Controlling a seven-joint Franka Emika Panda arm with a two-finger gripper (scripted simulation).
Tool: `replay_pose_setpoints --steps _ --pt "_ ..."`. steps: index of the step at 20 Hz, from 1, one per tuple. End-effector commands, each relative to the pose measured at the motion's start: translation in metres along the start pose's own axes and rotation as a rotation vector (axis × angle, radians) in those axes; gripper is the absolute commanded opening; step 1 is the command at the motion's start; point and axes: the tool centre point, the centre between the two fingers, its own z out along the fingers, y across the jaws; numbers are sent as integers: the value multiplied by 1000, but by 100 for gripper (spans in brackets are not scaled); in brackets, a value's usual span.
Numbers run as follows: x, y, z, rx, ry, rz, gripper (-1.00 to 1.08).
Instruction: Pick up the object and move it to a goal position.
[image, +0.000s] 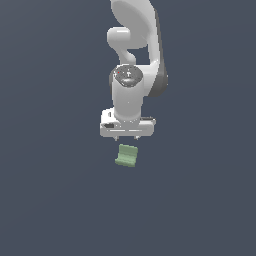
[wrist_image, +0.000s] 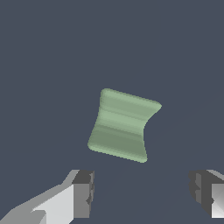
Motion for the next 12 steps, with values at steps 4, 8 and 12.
replay_pose_setpoints --steps 4,8,12 --pt "9 -4 4 -10 -24 -81 68" --pt "20 -8 8 -19 -51 -173 68" --pt "32 -13 14 -30 -88 -290 68"
